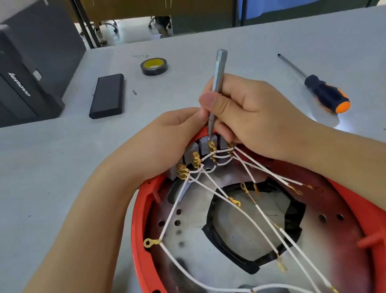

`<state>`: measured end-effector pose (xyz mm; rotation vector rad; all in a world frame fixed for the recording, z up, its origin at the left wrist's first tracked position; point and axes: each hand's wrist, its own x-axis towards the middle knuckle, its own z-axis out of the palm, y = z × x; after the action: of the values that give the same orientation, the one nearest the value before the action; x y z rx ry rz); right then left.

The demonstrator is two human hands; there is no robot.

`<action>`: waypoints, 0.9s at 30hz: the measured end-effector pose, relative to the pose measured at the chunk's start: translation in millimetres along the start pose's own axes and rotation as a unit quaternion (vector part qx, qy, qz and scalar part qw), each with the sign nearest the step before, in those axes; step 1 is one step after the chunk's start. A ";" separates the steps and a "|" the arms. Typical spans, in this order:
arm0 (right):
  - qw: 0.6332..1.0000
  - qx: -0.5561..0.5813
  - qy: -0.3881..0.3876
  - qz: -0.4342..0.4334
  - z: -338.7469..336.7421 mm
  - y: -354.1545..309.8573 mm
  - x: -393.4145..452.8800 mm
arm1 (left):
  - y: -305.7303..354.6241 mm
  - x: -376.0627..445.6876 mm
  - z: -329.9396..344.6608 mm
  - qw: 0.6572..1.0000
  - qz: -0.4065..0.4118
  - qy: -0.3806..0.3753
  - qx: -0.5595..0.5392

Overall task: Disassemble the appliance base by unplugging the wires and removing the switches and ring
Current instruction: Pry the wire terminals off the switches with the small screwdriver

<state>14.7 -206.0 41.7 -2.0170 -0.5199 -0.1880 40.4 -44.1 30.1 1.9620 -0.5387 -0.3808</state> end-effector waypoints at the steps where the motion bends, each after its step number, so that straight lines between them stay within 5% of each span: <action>1: 1.000 -0.006 0.000 -0.006 0.0 -0.2 0.2 | -0.3 -0.1 0.2 1.000 0.002 0.003 0.002; 8: 0.997 -0.063 0.011 -0.051 4.1 -2.7 -3.3 | 2.8 -0.7 0.9 0.998 -0.005 0.030 0.049; 18: 0.997 -0.029 -0.037 0.058 2.9 -5.7 15.3 | 4.5 -1.4 2.6 0.998 -0.034 0.026 0.045; 23: 1.000 0.020 0.002 0.018 0.9 -0.8 1.9 | 3.4 -2.1 2.3 0.999 -0.008 0.023 0.043; 27: 0.998 -0.051 0.008 -0.047 3.0 -1.6 -1.7 | 2.9 -1.8 1.9 0.998 -0.005 0.038 0.046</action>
<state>12.3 -203.2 40.9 -2.0896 -0.6069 -0.2928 37.3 -45.7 31.9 2.0601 -0.5056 -0.2911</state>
